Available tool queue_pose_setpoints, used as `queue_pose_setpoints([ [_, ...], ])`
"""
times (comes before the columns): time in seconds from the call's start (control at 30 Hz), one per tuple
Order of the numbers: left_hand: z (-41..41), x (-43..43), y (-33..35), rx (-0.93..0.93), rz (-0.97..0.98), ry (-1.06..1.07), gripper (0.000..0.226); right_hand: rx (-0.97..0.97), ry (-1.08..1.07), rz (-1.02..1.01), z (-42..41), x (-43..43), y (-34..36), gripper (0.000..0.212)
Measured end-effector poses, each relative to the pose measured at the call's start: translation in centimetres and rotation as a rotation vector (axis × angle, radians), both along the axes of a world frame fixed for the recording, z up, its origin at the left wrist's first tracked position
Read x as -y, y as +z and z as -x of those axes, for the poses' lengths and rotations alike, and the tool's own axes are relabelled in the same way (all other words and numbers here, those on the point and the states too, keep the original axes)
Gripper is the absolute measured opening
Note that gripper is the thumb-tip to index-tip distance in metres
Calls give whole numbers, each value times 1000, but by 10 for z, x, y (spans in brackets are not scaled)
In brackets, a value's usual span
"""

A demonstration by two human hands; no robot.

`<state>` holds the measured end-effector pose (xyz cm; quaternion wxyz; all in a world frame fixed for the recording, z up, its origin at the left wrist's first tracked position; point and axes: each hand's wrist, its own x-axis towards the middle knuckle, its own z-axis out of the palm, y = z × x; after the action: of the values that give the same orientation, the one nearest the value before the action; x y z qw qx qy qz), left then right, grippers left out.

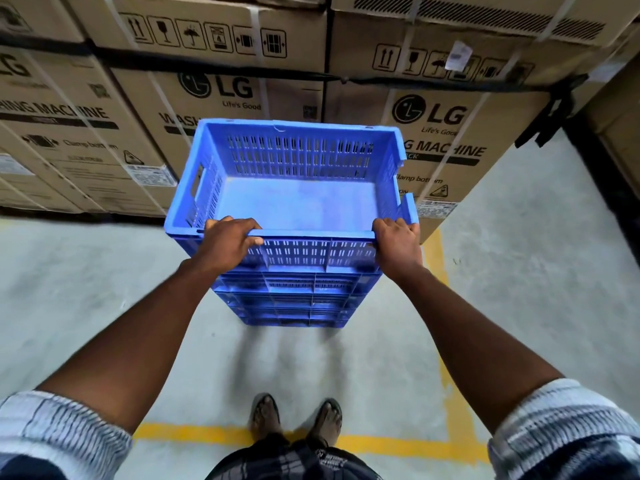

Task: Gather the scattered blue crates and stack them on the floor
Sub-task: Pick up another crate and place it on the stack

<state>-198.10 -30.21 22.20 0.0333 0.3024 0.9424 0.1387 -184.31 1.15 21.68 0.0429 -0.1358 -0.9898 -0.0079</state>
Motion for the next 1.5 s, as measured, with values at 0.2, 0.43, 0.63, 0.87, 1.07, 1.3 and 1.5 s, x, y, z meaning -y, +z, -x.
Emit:
queue_pose_setpoints([
  [0.2,-9,3,2,68,20,3,28,4,-7,11,-9,2,-2,15],
  [0.43,-17,8,-1,21,47,-2,32,15,36,52,-16,2,-1,20],
  [0.63,-12,10,0,-33,47,92,38,21,70,116,-11,-2,3,44],
  [0.87,-3,17,-5,8,14,88,30,-1,40,112,-7,2,1,40],
  [1.07,14,25,-2,63,55,60,29,-69,10,117,-10,17,-3,43],
  [1.3,3,22,-1,97,40,67,33,-68,42,186,-8,1,-6,44],
  [1.5,4,32,-4,125,-13,42,33,-76,18,146,-10,7,-8,44],
])
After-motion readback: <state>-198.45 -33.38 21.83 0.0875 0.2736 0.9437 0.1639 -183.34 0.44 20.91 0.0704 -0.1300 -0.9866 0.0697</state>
